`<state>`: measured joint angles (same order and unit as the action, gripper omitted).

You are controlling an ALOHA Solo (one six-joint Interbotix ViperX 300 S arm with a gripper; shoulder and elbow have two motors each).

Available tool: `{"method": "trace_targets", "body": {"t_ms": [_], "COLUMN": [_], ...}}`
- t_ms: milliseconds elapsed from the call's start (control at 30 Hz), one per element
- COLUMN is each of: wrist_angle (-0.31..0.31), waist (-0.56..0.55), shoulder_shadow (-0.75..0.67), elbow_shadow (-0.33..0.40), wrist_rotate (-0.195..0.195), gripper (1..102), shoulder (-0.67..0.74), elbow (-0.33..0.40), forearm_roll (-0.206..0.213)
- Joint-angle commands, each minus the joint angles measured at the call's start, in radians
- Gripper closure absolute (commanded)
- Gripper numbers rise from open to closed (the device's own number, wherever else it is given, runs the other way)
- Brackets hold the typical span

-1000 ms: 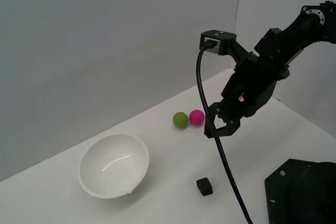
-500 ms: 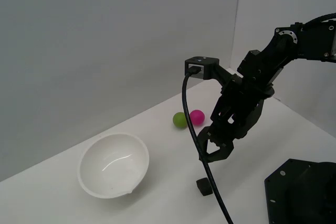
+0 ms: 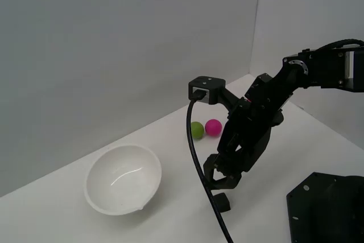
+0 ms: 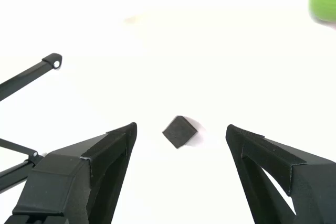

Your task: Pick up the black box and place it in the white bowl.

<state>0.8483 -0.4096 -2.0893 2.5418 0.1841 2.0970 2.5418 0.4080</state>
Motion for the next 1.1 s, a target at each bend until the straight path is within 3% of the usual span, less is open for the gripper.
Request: {"method": "trace_targets", "body": {"t_ms": [0, 433, 667, 1067], "wrist_angle": [0.003, -0.008, -0.049, -0.061], "waist": [-0.034, -0.054, -0.055, -0.083], "shoulder_shadow": [0.000, 0.026, 0.074, 0.144], "elbow_shadow": [-0.002, 0.038, 0.040, 0.041], "wrist_rotate": [0.005, 0.005, 0.008, 0.011], "gripper": [3, 3, 3, 3], "shoulder": [-0.005, -0.031, -0.080, -0.149], "elbow": [-0.002, 0.038, 0.040, 0.041], "forearm_roll": [0.014, 0.014, 0.011, 0.011]}}
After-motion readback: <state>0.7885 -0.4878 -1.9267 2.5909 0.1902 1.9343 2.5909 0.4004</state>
